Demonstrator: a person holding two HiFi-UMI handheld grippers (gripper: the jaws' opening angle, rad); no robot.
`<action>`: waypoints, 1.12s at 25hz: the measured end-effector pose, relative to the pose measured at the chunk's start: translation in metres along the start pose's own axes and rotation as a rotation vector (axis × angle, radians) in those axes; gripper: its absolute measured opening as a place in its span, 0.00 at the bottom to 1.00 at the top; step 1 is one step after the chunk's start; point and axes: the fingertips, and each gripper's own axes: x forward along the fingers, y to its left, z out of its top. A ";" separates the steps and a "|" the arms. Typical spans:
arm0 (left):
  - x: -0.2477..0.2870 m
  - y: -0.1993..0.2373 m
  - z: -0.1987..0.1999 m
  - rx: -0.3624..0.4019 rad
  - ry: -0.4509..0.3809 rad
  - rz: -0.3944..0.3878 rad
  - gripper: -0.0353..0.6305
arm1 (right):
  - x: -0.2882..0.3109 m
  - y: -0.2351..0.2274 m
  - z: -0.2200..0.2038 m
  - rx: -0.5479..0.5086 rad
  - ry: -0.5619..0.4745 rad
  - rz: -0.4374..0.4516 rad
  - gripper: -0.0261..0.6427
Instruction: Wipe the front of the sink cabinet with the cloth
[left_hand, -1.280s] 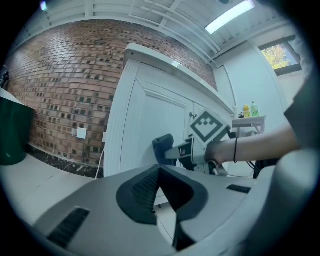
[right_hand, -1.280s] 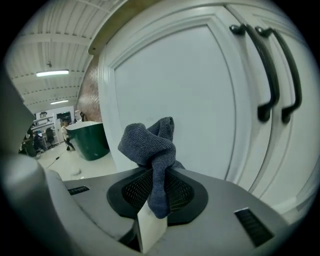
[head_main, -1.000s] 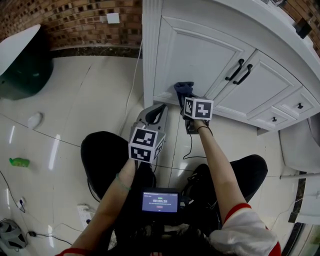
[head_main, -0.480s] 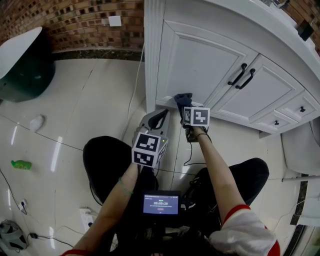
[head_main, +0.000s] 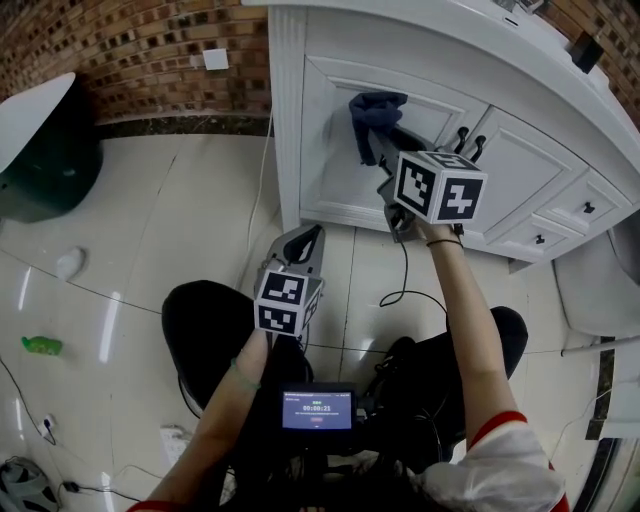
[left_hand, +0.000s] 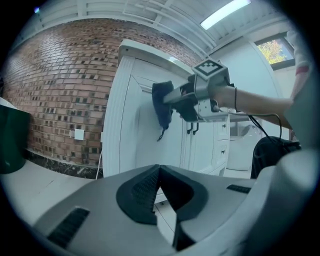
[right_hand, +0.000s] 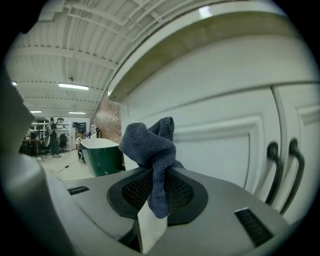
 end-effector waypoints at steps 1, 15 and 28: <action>-0.002 0.000 0.003 0.007 -0.003 0.002 0.08 | -0.004 0.002 0.017 -0.013 -0.026 -0.001 0.14; -0.032 0.013 0.054 0.055 -0.095 0.034 0.08 | 0.017 0.001 -0.045 0.035 0.057 -0.032 0.14; -0.024 0.020 0.051 0.038 -0.094 0.016 0.08 | 0.069 -0.011 -0.255 0.109 0.421 -0.095 0.14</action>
